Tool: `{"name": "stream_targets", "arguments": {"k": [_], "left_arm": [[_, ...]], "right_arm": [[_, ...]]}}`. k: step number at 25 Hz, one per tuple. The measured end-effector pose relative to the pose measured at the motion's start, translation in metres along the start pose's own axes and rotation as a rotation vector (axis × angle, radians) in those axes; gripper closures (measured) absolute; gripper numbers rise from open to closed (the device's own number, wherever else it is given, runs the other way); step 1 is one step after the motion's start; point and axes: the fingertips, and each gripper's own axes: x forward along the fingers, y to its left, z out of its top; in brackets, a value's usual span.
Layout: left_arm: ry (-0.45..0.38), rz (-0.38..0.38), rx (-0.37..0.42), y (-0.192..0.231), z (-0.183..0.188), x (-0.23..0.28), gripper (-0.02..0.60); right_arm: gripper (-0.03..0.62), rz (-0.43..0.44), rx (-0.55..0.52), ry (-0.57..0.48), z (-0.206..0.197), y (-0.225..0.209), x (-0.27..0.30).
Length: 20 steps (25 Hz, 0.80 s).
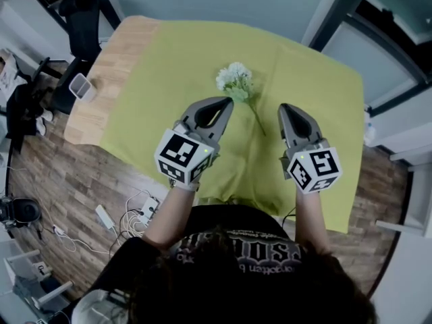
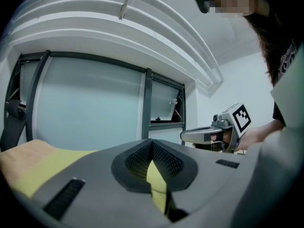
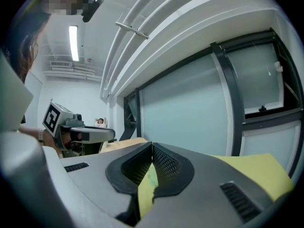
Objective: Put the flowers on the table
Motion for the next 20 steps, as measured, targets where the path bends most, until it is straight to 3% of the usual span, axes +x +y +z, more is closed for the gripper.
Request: {"name": "stream_targets", "arguments": {"k": [20], "left_arm": [[-0.019, 0.030, 0.021, -0.033, 0.005, -0.018, 0.583]], "right_arm": [[0.563, 0.020, -0.042, -0.014, 0.006, 0.016, -0.036]]}}
